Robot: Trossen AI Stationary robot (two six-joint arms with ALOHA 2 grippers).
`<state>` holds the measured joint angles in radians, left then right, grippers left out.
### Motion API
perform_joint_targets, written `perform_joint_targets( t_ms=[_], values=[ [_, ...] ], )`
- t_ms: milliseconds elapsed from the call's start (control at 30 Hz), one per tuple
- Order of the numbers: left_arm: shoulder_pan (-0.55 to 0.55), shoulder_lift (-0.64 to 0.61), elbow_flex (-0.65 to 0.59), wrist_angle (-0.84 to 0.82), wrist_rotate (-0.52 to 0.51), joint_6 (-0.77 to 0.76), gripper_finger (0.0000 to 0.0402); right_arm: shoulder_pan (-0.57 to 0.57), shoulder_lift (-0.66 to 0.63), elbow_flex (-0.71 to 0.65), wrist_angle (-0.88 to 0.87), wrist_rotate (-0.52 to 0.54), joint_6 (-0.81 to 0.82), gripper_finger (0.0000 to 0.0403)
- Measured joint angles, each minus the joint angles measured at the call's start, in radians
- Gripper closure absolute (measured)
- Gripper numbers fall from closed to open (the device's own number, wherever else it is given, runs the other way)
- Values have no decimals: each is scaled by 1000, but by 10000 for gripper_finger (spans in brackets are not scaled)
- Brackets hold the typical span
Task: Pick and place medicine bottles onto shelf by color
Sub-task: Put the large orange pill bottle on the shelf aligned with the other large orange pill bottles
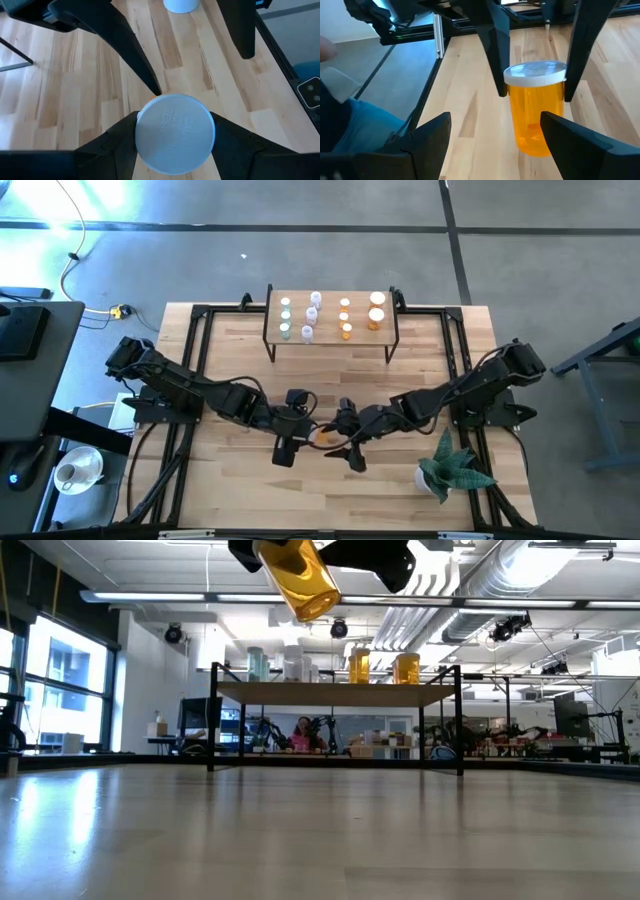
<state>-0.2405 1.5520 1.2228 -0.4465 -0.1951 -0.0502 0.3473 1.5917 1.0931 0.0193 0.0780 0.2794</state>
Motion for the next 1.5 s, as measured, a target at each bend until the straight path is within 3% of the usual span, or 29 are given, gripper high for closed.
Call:
perform_joint_targets(
  t_ms=[233, 533, 1167, 1500],
  values=[
    [0, 0, 0, 25, 2, 1, 204, -7, 0, 0, -1, 71, -52, 103],
    [12, 0, 0, 61, -12, 20, 204, -30, 1, 0, -40, 18, 4, 108],
    [31, 0, 0, 85, -23, 54, 197, -43, 0, 0, -65, 22, 34, 206],
    [31, 0, 0, 87, -24, 54, 193, -42, 0, 0, -67, 19, 34, 219]
  ],
)
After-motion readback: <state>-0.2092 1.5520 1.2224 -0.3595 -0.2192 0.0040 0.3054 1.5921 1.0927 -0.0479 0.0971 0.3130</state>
